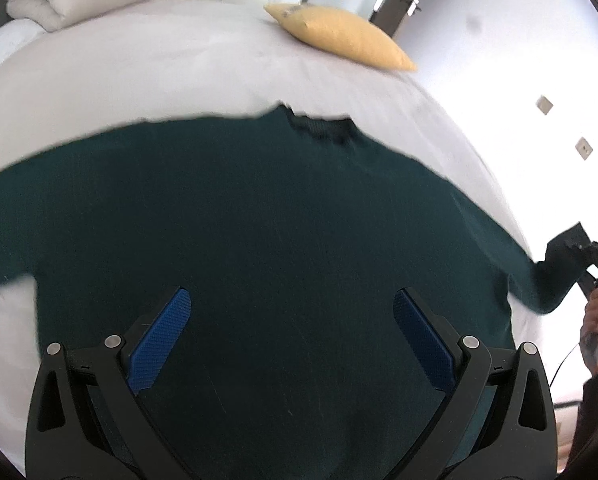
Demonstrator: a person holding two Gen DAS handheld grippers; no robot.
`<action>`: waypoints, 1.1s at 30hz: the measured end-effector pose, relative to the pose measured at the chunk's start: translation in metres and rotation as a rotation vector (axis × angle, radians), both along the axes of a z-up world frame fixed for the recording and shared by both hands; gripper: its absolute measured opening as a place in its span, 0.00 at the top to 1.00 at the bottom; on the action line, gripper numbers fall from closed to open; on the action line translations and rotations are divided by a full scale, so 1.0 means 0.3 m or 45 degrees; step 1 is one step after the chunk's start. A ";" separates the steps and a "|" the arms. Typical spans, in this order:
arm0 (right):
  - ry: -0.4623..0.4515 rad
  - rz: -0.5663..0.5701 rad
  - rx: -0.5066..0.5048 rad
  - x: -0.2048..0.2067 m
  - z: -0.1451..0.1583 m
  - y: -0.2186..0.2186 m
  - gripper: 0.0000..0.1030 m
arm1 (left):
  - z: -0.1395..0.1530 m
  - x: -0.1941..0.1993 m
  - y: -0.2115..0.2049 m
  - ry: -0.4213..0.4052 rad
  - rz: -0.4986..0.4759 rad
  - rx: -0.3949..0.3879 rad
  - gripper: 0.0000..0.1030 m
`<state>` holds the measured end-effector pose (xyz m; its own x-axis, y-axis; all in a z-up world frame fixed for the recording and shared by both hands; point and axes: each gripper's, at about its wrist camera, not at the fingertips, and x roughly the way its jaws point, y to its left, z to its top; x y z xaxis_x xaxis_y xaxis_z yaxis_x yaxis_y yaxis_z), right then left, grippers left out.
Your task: Fold small clothes
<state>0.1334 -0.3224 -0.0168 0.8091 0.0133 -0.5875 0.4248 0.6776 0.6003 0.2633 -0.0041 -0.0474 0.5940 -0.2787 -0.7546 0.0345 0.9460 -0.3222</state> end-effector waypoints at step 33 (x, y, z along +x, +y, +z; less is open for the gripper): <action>0.113 0.907 -0.116 0.094 -0.318 1.014 0.36 | -0.170 0.261 -0.134 0.427 -0.172 -0.459 0.14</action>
<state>0.1617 -0.0182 -0.1124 0.5718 0.4672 -0.6744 -0.0941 0.8539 0.5118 0.3417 -0.0444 -0.0985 0.2761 -0.6140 -0.7395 -0.0126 0.7670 -0.6415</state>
